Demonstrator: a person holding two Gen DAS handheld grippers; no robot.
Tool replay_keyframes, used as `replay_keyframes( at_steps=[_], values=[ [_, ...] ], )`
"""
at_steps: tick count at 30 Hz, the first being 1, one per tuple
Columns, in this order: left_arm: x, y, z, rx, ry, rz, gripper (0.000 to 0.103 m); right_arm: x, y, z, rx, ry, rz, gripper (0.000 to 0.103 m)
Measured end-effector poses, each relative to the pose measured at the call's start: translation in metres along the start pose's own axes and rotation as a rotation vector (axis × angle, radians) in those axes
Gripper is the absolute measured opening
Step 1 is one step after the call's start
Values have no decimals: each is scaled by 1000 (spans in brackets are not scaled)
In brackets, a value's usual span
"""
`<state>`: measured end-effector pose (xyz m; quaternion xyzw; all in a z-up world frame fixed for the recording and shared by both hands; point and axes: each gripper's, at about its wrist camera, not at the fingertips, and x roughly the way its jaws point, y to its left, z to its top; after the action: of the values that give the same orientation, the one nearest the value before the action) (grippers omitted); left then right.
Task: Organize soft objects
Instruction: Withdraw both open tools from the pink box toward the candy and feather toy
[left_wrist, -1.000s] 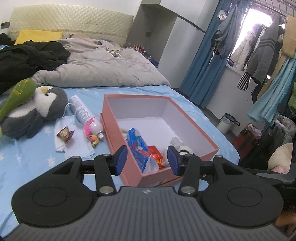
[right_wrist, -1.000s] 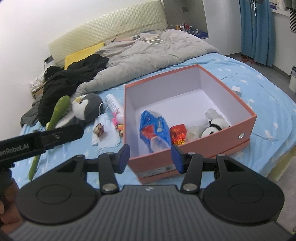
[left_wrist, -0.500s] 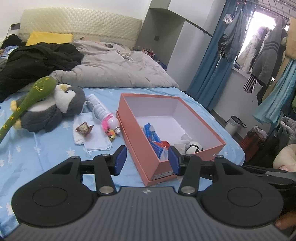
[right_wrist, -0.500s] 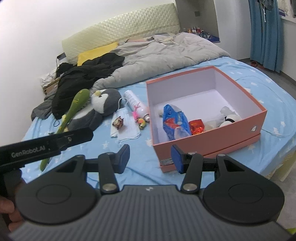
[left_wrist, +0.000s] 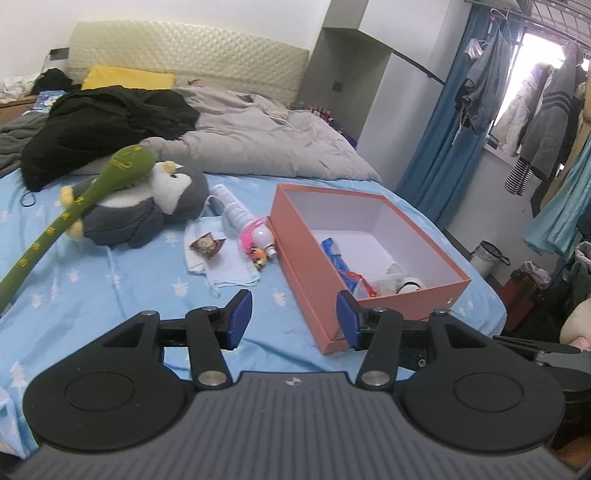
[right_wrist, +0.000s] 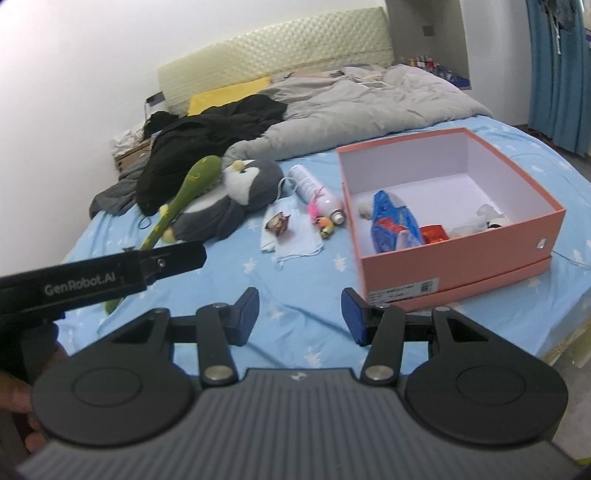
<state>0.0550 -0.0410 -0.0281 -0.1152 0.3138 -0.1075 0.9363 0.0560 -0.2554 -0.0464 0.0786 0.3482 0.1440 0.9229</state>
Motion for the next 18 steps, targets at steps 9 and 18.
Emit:
replay_keyframes(
  at_steps=[9,18],
  values=[
    [-5,31,-25,-64,15,32,59,12,17,-20,-24,34,37,52],
    [37,70,-7,-130,-8,64,59,47,32,-13,-21,26,19,52]
  ],
)
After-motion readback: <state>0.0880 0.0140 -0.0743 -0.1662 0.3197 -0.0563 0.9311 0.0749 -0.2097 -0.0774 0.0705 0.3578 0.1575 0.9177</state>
